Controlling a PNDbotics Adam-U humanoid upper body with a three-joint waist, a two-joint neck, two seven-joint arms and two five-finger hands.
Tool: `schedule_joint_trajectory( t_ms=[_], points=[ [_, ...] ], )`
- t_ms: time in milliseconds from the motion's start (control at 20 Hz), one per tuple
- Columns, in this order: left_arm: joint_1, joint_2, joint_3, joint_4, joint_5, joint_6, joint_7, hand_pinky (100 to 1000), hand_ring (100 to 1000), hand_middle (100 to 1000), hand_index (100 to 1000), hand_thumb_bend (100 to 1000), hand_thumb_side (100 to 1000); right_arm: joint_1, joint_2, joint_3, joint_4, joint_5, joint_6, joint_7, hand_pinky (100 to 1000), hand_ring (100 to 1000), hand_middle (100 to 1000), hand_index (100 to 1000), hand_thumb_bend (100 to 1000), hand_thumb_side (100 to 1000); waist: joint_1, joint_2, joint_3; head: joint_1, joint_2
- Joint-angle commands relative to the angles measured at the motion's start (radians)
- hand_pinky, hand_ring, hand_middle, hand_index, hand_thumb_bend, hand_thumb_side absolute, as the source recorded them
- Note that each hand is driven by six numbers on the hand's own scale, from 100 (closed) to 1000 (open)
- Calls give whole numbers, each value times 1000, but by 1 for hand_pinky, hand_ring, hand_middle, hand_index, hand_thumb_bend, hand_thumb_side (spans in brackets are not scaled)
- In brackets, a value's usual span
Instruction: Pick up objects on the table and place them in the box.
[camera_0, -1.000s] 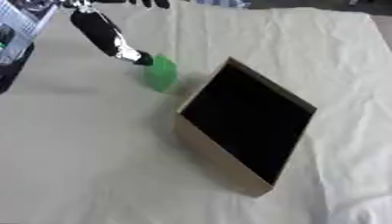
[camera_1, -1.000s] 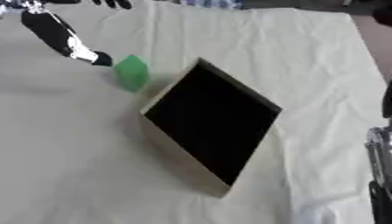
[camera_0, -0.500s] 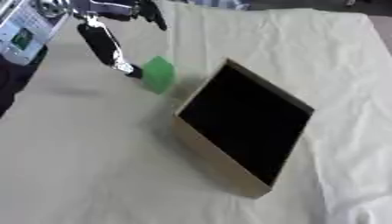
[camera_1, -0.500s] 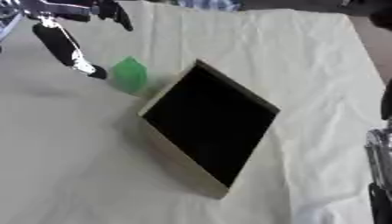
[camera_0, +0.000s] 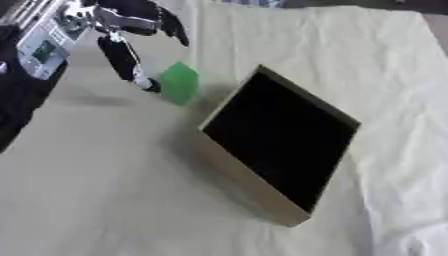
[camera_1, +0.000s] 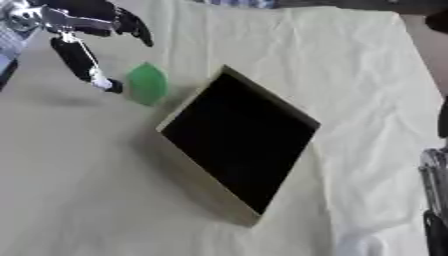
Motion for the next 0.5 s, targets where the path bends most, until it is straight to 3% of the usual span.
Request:
schedule_joint_trajectory(
  t_ms=[50,500],
  points=[
    [-24,-2,12,22,-30,-47,-38,837,907,894,917,484,238,-11,-14,-3,-20,-8,0,-4,685,612,545,811,100,830,3,-14,-3,6,-11],
    [-30,-28,24,74,-78,-63,-26,839,909,905,919,459,207,-16,-7,-1,-20,-11,1,-8,684,609,542,810,100,841,2,4,-8,12,-18]
  ],
)
